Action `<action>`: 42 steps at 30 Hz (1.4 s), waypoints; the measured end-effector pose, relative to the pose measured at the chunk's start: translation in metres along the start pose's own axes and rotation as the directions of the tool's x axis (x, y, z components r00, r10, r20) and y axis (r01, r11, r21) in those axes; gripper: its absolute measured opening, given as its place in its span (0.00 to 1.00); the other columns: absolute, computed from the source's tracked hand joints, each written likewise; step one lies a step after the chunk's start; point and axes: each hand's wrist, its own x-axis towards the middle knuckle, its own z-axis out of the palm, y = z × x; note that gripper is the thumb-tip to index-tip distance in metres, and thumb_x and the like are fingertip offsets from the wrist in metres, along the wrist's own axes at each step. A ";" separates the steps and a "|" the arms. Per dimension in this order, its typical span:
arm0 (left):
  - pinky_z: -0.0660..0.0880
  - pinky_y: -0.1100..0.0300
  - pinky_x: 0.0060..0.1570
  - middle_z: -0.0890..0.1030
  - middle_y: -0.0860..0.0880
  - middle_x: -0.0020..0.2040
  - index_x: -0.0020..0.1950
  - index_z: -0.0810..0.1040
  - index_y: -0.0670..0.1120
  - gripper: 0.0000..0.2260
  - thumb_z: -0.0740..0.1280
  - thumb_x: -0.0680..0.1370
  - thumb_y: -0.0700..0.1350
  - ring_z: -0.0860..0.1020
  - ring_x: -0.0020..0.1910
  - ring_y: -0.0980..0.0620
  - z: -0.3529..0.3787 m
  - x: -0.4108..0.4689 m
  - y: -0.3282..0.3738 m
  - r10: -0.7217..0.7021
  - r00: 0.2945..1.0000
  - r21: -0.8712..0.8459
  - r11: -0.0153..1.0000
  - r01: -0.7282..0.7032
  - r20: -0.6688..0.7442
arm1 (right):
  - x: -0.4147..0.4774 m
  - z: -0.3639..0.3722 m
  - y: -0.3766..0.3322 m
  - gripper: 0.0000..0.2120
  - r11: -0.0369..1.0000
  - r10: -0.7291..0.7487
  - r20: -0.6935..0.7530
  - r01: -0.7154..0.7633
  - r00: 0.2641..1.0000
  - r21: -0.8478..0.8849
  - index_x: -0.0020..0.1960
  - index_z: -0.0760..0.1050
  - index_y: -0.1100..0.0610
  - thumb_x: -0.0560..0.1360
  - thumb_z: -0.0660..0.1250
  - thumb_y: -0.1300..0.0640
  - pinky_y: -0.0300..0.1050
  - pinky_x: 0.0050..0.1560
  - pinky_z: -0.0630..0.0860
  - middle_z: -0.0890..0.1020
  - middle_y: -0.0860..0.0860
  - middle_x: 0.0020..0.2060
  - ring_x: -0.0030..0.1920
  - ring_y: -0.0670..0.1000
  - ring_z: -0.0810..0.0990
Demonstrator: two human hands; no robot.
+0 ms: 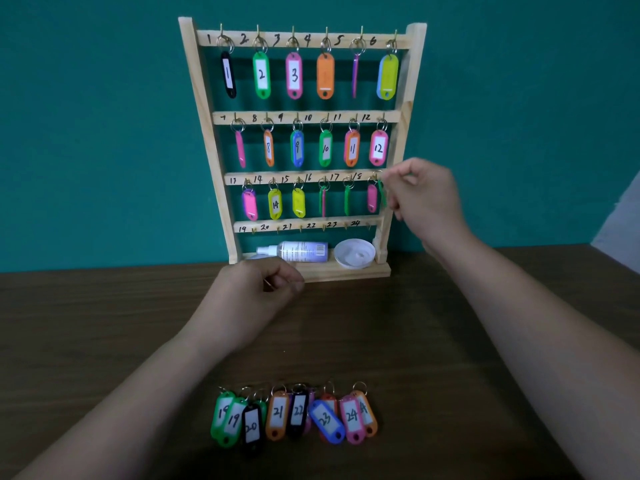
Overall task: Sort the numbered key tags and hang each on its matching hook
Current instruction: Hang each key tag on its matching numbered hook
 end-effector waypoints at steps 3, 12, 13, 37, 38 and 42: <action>0.78 0.63 0.50 0.85 0.58 0.43 0.49 0.87 0.59 0.03 0.74 0.78 0.50 0.82 0.47 0.62 -0.008 -0.003 -0.008 -0.009 1.000 0.013 1.000 0.009 0.012 | 0.006 0.005 0.003 0.07 1.000 0.026 -0.023 -0.027 0.999 -0.015 0.44 0.83 0.52 0.81 0.72 0.55 0.45 0.35 0.76 0.81 0.46 0.27 0.27 0.42 0.77; 0.78 0.63 0.50 0.86 0.63 0.43 0.46 0.86 0.61 0.06 0.75 0.77 0.48 0.83 0.48 0.61 -0.035 -0.023 -0.037 -0.016 0.998 0.086 0.996 0.011 0.058 | -0.010 0.007 0.022 0.04 0.994 0.088 -0.030 -0.090 0.996 -0.066 0.47 0.81 0.49 0.80 0.70 0.50 0.51 0.37 0.78 0.83 0.46 0.30 0.29 0.44 0.78; 0.78 0.63 0.50 0.86 0.63 0.43 0.46 0.86 0.61 0.06 0.75 0.77 0.48 0.83 0.48 0.62 -0.038 -0.026 -0.040 -0.026 0.997 0.090 0.996 0.019 0.070 | -0.016 0.008 0.024 0.04 0.993 0.094 -0.026 -0.095 0.995 -0.062 0.48 0.80 0.48 0.80 0.70 0.50 0.51 0.36 0.78 0.83 0.46 0.31 0.28 0.44 0.78; 0.69 0.75 0.49 0.84 0.62 0.49 0.51 0.86 0.58 0.07 0.74 0.77 0.46 0.79 0.51 0.65 -0.056 -0.080 -0.066 -0.010 0.938 0.079 0.997 -0.019 0.347 | -0.196 0.075 -0.040 0.02 0.923 0.041 0.652 0.221 0.757 -0.315 0.48 0.82 0.41 0.79 0.72 0.45 0.39 0.52 0.72 0.77 0.38 0.48 0.53 0.36 0.75; 0.69 0.75 0.49 0.83 0.61 0.49 0.51 0.86 0.59 0.08 0.73 0.77 0.45 0.79 0.51 0.64 -0.056 -0.082 -0.066 -0.006 0.937 0.073 0.997 -0.021 0.349 | -0.199 0.078 -0.040 0.02 0.919 0.042 0.665 0.232 0.746 -0.318 0.49 0.82 0.42 0.79 0.72 0.45 0.41 0.54 0.73 0.77 0.38 0.48 0.54 0.37 0.74; 0.69 0.74 0.49 0.83 0.62 0.49 0.51 0.86 0.59 0.10 0.73 0.76 0.43 0.79 0.51 0.63 -0.058 -0.086 -0.068 0.009 0.934 0.038 0.999 -0.024 0.358 | -0.203 0.087 -0.040 0.03 0.899 0.044 0.697 0.276 0.716 -0.339 0.48 0.81 0.42 0.79 0.71 0.44 0.42 0.55 0.70 0.76 0.38 0.48 0.54 0.37 0.73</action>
